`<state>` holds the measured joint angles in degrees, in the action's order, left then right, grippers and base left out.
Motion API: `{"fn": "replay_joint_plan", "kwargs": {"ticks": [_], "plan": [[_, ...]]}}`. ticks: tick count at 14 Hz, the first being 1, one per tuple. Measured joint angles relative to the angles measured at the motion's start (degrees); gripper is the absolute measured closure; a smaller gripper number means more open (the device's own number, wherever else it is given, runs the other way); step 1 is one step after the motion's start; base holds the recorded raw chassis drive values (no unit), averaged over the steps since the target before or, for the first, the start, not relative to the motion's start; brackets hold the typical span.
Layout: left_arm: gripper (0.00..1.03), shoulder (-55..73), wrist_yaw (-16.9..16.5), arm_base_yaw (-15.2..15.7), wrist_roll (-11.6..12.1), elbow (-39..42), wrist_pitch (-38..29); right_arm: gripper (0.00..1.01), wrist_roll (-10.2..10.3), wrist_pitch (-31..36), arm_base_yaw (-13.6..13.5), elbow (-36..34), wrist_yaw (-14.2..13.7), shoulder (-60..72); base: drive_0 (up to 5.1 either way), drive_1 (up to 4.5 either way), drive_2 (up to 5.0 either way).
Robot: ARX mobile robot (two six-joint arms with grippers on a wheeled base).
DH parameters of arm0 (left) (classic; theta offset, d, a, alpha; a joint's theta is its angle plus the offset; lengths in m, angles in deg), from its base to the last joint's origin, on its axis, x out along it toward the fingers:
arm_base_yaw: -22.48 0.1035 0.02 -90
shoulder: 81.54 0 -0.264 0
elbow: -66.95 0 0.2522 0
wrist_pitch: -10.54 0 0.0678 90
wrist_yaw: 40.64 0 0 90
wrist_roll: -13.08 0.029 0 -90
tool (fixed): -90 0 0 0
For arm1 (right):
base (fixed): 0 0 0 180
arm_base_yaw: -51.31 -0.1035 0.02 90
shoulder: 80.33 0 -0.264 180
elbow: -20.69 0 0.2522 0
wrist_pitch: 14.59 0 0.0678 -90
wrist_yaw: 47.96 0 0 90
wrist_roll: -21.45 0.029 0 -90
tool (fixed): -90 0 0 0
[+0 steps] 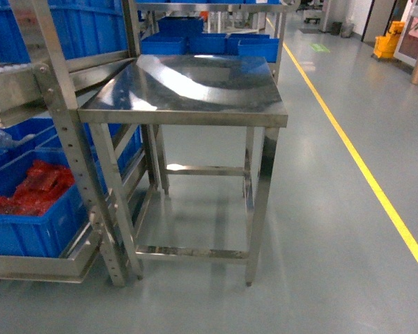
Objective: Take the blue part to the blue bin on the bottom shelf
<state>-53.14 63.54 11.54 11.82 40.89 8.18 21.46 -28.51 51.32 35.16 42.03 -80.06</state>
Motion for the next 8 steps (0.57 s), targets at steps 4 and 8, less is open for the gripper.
{"fn": "replay_joint_plan", "kwargs": {"ticks": [4, 8], "plan": [[0.59, 0.09, -0.07, 0.00, 0.00, 0.00, -0.02, 0.03, 0.00, -0.11, 0.00, 0.00, 0.00, 0.00, -0.1, 4.27, -4.4], [0.59, 0.11, -0.04, 0.00, 0.00, 0.00, 0.00, 0.03, 0.00, -0.11, 0.00, 0.00, 0.00, 0.00, 0.1, 4.47, -4.2]]}}
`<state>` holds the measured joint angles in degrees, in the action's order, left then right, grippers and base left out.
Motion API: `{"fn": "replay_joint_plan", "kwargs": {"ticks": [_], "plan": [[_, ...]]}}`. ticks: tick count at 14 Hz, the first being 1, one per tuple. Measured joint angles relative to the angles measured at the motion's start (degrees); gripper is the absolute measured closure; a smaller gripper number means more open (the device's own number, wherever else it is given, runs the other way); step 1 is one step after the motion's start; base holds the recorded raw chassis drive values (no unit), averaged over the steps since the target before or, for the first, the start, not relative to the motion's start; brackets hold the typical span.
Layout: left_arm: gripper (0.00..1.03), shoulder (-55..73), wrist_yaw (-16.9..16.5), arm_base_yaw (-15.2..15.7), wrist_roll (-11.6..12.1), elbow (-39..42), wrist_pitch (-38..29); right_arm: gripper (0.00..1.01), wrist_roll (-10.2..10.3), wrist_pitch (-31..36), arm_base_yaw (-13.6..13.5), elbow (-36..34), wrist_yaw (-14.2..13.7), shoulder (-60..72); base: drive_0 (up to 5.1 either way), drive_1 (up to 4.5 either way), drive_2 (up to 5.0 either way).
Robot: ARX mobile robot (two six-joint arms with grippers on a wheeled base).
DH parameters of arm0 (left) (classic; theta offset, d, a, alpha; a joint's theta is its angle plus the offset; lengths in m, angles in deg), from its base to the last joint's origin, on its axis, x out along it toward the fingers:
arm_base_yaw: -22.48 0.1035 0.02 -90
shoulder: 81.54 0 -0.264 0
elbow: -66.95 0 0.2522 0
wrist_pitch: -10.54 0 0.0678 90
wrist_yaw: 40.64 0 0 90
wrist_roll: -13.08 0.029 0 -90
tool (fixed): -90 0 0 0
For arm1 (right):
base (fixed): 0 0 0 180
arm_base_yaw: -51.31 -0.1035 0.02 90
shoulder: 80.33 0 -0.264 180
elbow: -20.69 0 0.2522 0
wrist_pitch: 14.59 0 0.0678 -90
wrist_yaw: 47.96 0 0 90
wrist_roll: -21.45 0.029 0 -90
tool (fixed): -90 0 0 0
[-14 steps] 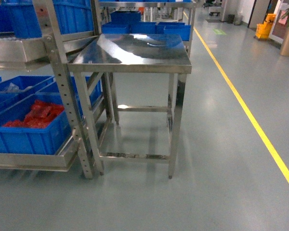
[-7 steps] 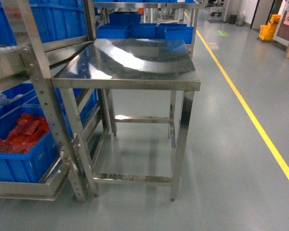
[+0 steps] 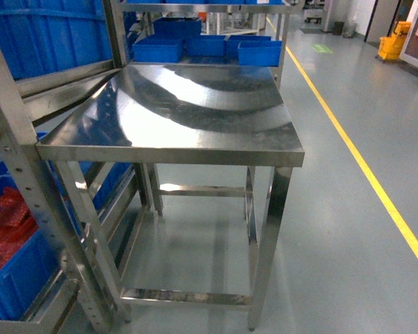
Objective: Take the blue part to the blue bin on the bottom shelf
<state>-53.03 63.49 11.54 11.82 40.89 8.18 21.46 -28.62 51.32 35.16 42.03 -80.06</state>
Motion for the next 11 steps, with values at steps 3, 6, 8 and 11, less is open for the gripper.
{"fn": "replay_joint_plan", "kwargs": {"ticks": [3, 6, 8, 11], "plan": [[0.59, 0.17, 0.00, 0.00, 0.00, 0.00, 0.00, 0.03, 0.00, 0.20, 0.00, 0.00, -0.02, 0.00, 0.0, 1.49, -1.4], [0.59, 0.09, 0.02, 0.00, 0.00, 0.00, 0.15, 0.03, 0.00, 0.13, 0.00, 0.00, 0.00, 0.00, -1.5, 0.73, 0.7], [0.59, 0.09, -0.31, 0.04, 0.02, 0.00, -0.15, 0.03, 0.00, -0.02, 0.00, 0.00, -0.13, 0.00, -4.4, 2.20, 2.2], [0.59, 0.13, -0.17, -0.04, 0.00, 0.00, 0.11, 0.03, 0.02, 0.02, 0.00, 0.00, -0.11, 0.00, -4.4, 2.20, 2.2]]}}
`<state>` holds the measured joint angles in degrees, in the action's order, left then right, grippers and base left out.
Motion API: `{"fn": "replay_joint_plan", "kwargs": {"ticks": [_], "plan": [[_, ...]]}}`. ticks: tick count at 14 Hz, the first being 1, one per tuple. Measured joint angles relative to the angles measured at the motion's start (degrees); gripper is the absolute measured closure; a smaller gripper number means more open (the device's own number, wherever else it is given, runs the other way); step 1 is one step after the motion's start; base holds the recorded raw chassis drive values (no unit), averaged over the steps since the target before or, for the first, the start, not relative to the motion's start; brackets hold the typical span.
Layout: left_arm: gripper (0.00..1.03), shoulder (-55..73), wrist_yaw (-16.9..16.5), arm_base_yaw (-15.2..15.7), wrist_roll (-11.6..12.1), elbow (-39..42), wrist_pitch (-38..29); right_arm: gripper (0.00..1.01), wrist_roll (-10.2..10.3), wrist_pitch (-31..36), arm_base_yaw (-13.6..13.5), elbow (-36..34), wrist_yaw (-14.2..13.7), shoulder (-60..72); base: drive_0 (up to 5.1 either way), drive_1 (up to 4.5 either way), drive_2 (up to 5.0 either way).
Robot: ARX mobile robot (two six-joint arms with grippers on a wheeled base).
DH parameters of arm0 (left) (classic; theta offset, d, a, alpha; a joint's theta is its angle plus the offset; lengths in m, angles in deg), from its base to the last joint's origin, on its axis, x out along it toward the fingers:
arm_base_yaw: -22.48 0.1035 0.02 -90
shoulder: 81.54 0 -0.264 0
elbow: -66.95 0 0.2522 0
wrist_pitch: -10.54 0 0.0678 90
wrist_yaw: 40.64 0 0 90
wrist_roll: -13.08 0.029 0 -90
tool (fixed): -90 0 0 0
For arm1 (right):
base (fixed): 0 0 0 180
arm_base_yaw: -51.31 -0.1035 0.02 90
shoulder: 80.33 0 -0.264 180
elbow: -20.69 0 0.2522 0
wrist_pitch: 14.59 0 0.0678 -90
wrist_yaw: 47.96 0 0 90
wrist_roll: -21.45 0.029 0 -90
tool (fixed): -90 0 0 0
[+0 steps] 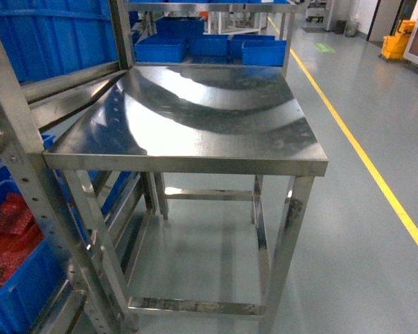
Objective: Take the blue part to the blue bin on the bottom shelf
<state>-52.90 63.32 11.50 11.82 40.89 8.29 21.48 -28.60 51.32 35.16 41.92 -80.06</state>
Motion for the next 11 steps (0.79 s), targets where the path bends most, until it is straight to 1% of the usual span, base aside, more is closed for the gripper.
{"fn": "replay_joint_plan", "kwargs": {"ticks": [11], "plan": [[0.59, -0.09, 0.02, 0.00, 0.00, 0.00, -0.11, 0.03, -0.02, 0.02, 0.00, 0.00, 0.09, 0.00, -4.9, 2.50, 2.5]]}}
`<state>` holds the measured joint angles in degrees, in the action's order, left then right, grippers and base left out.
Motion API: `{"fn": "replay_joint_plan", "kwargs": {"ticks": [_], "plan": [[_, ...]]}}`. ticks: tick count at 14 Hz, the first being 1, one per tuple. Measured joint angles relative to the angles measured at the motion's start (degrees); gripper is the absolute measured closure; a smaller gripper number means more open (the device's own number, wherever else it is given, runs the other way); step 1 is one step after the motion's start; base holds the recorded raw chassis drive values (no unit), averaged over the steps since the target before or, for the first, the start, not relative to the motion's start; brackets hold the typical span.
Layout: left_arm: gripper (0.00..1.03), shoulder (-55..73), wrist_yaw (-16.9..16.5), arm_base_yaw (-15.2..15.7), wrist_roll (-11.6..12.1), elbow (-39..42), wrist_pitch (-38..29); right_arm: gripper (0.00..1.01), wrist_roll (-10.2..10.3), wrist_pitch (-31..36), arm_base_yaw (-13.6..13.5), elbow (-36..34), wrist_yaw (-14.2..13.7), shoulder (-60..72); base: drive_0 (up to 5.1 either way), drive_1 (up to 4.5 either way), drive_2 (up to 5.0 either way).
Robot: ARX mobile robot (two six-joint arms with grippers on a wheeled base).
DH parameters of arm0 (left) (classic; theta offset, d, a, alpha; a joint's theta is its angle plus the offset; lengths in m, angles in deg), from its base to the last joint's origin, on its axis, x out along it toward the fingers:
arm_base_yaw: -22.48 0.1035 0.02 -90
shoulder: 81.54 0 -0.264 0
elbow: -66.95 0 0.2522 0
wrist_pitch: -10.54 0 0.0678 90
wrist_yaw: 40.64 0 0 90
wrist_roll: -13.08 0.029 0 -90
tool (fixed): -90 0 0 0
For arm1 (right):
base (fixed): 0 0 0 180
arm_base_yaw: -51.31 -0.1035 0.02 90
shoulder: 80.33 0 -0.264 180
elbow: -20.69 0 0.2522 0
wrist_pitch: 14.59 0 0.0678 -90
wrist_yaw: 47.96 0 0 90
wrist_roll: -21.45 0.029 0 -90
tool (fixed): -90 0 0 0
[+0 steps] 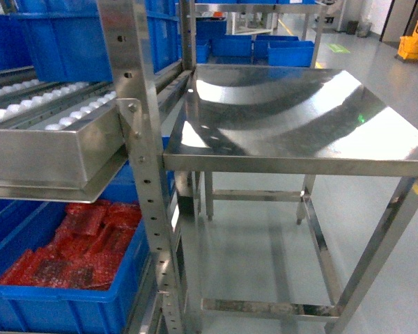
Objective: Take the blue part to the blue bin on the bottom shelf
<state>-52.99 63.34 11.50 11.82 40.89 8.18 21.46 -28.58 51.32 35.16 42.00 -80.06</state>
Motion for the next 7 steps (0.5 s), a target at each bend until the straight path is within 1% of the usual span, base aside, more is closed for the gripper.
{"fn": "replay_joint_plan", "kwargs": {"ticks": [7], "plan": [[0.59, -0.02, 0.00, 0.04, 0.00, 0.00, -0.04, 0.03, 0.00, 0.02, 0.00, 0.00, 0.00, 0.00, -5.1, 2.36, 2.4]]}}
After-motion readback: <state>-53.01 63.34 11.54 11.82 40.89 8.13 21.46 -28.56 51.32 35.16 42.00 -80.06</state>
